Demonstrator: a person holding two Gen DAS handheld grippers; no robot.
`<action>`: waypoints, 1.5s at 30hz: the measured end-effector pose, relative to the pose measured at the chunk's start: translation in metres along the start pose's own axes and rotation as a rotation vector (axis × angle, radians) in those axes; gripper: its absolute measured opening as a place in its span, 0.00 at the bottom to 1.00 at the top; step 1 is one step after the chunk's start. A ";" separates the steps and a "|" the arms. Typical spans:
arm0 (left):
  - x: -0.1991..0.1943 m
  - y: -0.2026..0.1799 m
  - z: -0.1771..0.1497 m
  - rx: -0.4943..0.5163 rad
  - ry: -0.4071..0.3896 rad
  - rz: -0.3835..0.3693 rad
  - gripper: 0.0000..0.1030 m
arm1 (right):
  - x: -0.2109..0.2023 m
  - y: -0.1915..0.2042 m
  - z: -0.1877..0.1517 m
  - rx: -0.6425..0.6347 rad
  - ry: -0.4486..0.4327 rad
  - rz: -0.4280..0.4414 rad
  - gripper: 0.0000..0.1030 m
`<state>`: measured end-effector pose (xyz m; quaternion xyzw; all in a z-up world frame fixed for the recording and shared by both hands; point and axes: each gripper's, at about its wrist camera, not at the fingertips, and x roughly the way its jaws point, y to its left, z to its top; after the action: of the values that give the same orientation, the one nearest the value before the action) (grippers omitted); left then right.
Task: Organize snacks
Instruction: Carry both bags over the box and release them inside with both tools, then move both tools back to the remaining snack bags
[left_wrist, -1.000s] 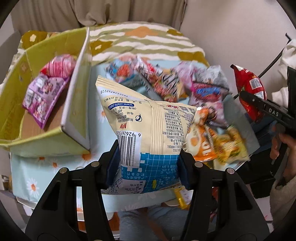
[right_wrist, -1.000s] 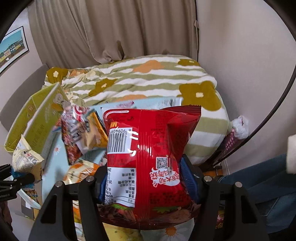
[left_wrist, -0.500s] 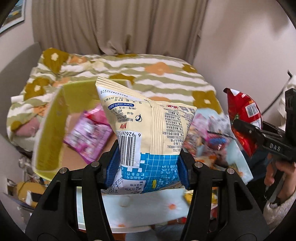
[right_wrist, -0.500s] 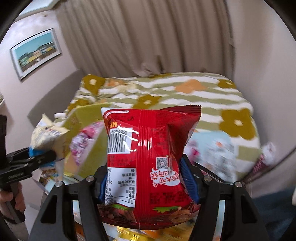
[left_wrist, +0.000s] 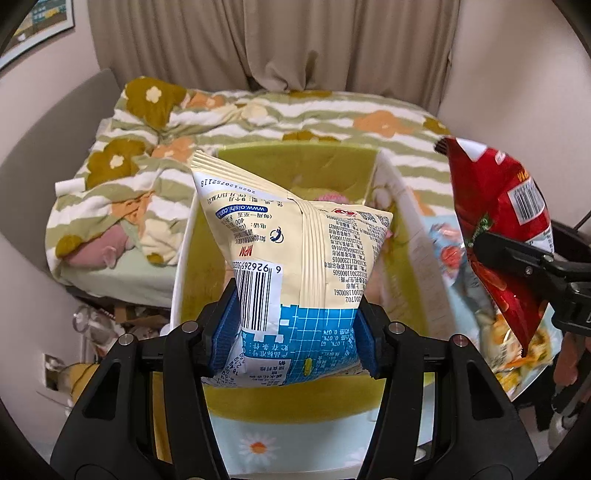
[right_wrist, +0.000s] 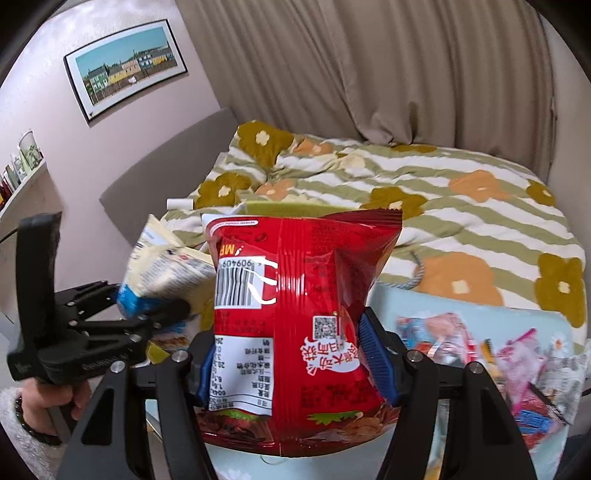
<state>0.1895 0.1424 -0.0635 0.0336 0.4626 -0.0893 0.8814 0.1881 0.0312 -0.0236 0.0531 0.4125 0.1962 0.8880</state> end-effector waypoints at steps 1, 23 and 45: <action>0.006 0.003 -0.002 0.007 0.007 -0.007 0.52 | 0.008 0.004 0.000 0.002 0.013 -0.002 0.60; -0.026 0.033 -0.045 -0.128 0.004 0.069 1.00 | 0.041 0.033 0.000 -0.035 0.086 0.057 0.60; -0.052 0.027 -0.038 -0.122 -0.048 0.065 1.00 | 0.008 0.027 0.003 -0.032 0.023 0.021 1.00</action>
<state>0.1352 0.1811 -0.0429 -0.0074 0.4444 -0.0330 0.8952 0.1870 0.0591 -0.0204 0.0411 0.4190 0.2126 0.8818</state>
